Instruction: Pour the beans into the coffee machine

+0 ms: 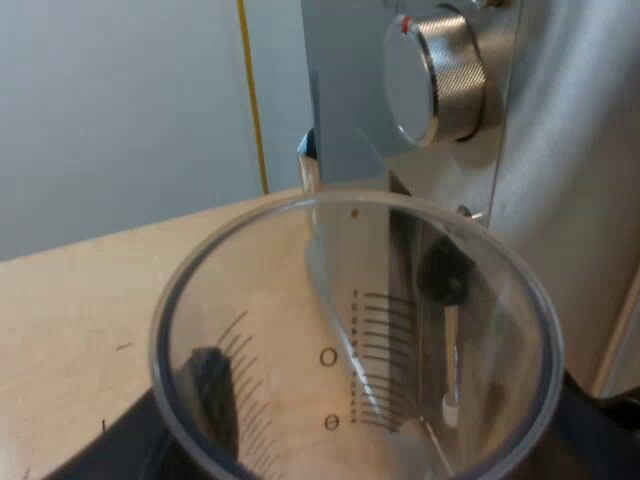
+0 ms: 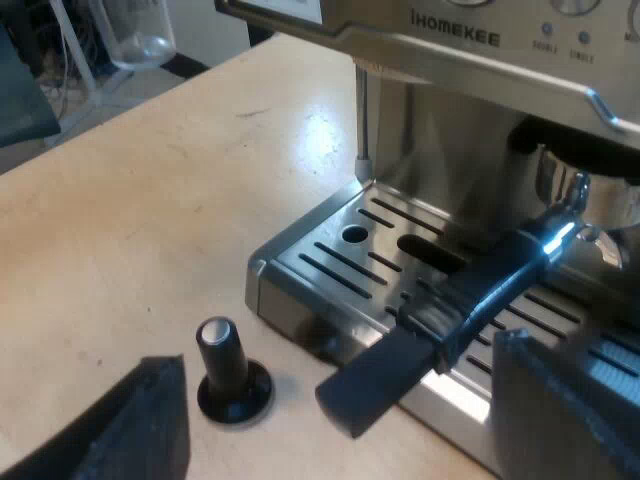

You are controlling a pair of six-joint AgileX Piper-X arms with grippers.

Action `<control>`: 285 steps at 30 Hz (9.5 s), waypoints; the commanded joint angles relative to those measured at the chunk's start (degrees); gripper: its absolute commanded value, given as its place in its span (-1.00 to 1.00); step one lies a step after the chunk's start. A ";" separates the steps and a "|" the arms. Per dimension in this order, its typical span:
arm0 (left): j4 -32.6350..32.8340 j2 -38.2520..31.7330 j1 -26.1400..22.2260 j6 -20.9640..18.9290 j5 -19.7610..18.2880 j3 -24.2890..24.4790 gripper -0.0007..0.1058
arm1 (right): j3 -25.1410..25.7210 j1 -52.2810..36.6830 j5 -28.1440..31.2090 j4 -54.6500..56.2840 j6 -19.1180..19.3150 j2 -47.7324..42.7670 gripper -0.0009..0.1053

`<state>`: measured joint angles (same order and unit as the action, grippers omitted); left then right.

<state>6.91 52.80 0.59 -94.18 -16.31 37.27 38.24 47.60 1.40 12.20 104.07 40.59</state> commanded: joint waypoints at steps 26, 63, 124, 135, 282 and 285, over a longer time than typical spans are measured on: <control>-30.61 12.05 -0.14 -3.78 2.41 -13.71 -0.52 | -2.13 0.10 -4.22 -16.29 -2.78 8.64 0.23; -55.07 40.31 -4.62 -4.38 -0.46 -13.68 -0.52 | -2.13 0.10 -4.22 -16.29 -2.78 8.64 0.23; -51.61 41.25 -4.61 -0.55 -0.16 -13.84 0.60 | -2.13 0.10 -2.85 -16.29 -4.06 8.64 0.23; -50.86 40.48 -4.61 -0.71 -0.01 -14.44 0.60 | -2.13 0.10 -2.85 -16.29 -4.06 8.64 0.23; 45.70 -55.91 -1.42 -5.38 4.20 2.59 0.60 | 6.40 -48.09 -12.77 36.62 1.86 -43.22 0.23; 45.70 -55.91 -1.42 -5.38 5.78 2.59 0.60 | 5.93 -48.09 -12.77 36.74 1.87 -43.81 0.23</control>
<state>52.67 -0.61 -1.04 -99.43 -11.50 39.51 44.32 -0.14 -10.94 49.04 105.86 -0.35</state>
